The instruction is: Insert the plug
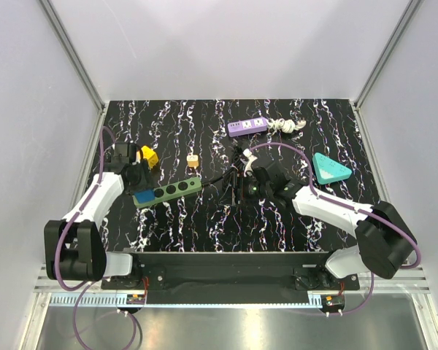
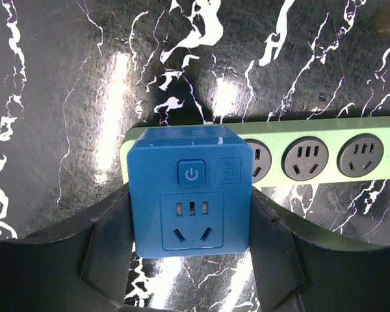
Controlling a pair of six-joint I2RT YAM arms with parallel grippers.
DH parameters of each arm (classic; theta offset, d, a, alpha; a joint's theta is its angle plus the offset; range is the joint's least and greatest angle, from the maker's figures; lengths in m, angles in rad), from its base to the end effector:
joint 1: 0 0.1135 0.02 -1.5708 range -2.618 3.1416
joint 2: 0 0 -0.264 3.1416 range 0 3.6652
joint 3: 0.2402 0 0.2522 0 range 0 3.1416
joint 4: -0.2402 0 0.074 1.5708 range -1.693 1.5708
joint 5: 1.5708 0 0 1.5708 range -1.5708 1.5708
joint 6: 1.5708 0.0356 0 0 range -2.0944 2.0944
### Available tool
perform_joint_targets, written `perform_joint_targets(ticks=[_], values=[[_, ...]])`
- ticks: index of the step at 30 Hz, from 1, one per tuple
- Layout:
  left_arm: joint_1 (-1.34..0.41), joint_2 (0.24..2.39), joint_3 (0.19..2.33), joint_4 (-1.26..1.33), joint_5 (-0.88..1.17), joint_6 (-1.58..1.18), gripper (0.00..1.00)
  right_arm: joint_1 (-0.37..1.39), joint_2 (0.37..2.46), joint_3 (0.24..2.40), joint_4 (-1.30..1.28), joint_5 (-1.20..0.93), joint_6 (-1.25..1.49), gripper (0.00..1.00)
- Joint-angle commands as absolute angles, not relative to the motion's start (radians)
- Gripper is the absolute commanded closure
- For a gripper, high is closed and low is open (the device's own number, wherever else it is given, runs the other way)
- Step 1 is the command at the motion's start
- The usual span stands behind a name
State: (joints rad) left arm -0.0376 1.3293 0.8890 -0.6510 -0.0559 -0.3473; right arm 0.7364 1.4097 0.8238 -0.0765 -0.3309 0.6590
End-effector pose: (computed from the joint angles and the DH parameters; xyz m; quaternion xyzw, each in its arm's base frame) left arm 0.2545 -0.0076 0.2225 -0.1563 0.9584 -0.0188 0.2382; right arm 0.2144 0.2099 0.2224 -0.1065 0.8829 0.3914 0.2365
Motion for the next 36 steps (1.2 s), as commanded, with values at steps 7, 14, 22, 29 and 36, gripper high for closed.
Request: perform_joint_targets(ticks=[7, 14, 22, 29, 36], values=[[-0.043, 1.313, 0.801, -0.627, -0.080, -0.408, 1.00, 0.732, 1.378, 0.827, -0.069, -0.333, 0.647, 0.36], [-0.057, 1.345, 0.793, -0.633, -0.100, -0.417, 1.00, 0.733, 1.358, 0.813, -0.069, -0.330, 0.641, 0.36], [-0.063, 1.350, 0.788, -0.643, -0.097, -0.422, 1.00, 0.733, 1.351, 0.815, -0.069, -0.331, 0.635, 0.36], [-0.106, 1.390, 0.770, -0.641, -0.153, -0.471, 1.00, 0.732, 1.353, 0.822, -0.067, -0.339, 0.637, 0.36], [-0.129, 1.338, 0.709, -0.606, -0.170, -0.577, 1.00, 0.733, 1.336, 0.804, -0.061, -0.362, 0.644, 0.36]])
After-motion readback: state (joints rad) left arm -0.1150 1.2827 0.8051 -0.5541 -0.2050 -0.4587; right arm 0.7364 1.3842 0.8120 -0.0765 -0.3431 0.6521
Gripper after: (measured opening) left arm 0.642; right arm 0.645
